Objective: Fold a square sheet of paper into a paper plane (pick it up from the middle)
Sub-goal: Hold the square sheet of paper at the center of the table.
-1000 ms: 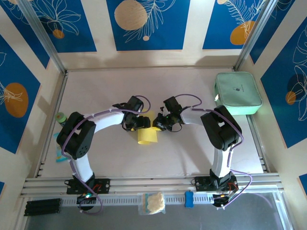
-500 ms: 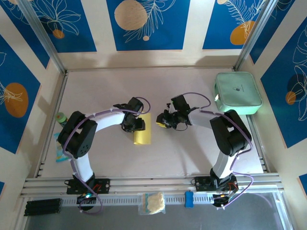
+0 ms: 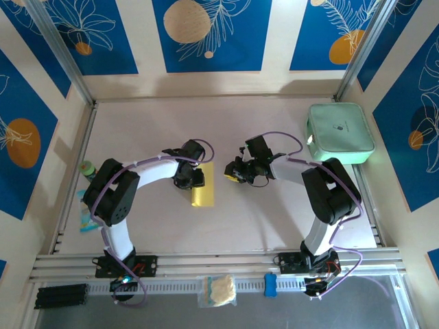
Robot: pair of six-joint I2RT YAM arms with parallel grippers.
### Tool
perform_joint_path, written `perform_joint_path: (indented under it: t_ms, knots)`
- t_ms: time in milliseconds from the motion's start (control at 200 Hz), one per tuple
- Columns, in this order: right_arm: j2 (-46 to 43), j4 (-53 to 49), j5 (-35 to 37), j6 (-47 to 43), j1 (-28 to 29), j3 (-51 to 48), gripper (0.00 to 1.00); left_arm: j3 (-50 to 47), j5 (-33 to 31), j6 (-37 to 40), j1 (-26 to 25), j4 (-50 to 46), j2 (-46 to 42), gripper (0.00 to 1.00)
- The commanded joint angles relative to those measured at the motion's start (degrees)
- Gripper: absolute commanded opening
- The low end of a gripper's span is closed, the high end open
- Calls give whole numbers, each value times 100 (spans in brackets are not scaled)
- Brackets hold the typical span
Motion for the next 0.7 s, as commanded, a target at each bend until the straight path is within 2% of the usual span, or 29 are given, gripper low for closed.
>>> perform_joint_path:
  t_ms: [0, 300, 695]
  knots:
    - [-102, -148, 9, -68, -14, -67, 23, -64, -67, 42, 35, -101, 287, 34]
    - [-30, -125, -8, -41, 2, -47, 23, 5, 91, 349, 32, -150, 406, 37]
    - [29, -117, -34, -53, 46, -23, 23, -9, 58, 222, 31, -172, 524, 41]
